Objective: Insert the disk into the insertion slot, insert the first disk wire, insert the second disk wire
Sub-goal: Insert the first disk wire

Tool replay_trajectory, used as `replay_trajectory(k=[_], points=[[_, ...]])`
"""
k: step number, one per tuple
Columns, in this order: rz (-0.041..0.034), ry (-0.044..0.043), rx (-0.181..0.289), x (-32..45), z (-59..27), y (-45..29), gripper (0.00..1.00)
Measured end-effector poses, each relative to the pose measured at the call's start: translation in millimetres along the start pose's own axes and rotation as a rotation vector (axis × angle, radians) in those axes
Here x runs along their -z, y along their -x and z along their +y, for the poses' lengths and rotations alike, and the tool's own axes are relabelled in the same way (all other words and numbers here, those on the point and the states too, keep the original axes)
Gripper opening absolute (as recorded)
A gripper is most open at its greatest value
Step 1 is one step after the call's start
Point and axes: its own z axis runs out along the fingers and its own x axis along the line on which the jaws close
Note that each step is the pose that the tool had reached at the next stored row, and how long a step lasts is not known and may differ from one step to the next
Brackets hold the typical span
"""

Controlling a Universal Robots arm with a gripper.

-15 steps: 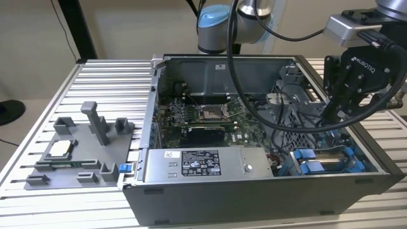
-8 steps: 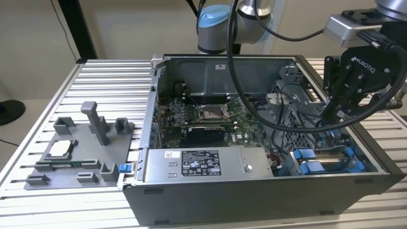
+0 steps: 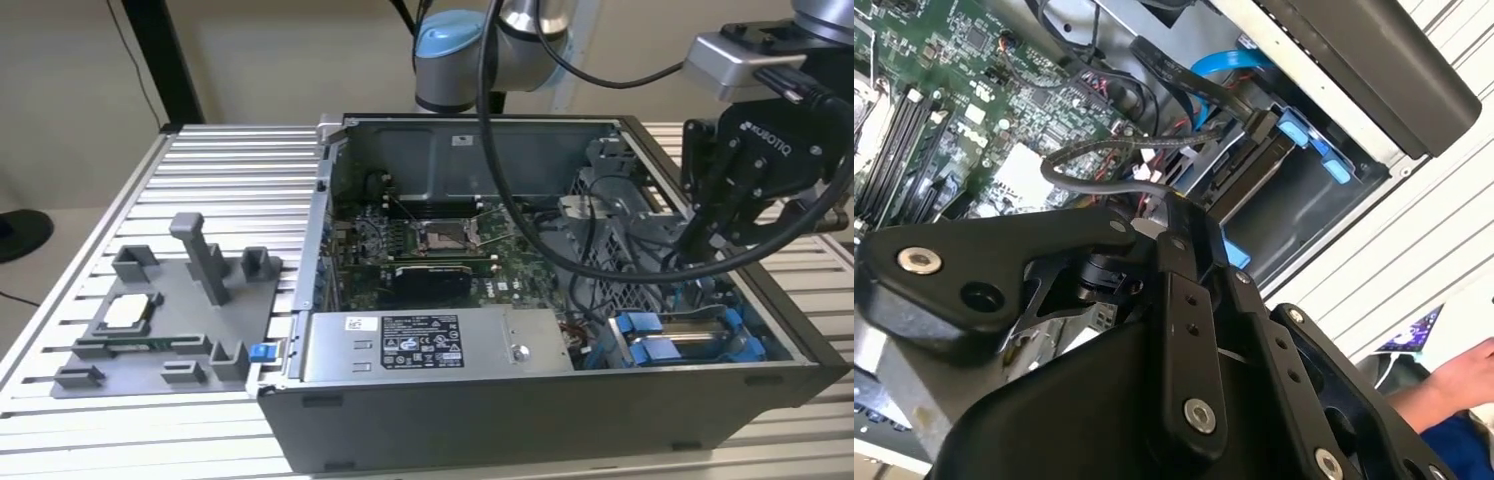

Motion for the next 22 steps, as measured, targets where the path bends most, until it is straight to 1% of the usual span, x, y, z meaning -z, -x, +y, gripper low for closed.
replay_trajectory(k=[16, 19, 22], points=[[-0.0019, 0.0003, -0.001, -0.1, -0.2, -25.0, 0.0], [-0.0019, 0.0002, -0.001, -0.2, 0.0, -27.9, 0.0], [-0.0019, 0.0002, -0.001, -0.2, 0.0, -28.8, 0.0]])
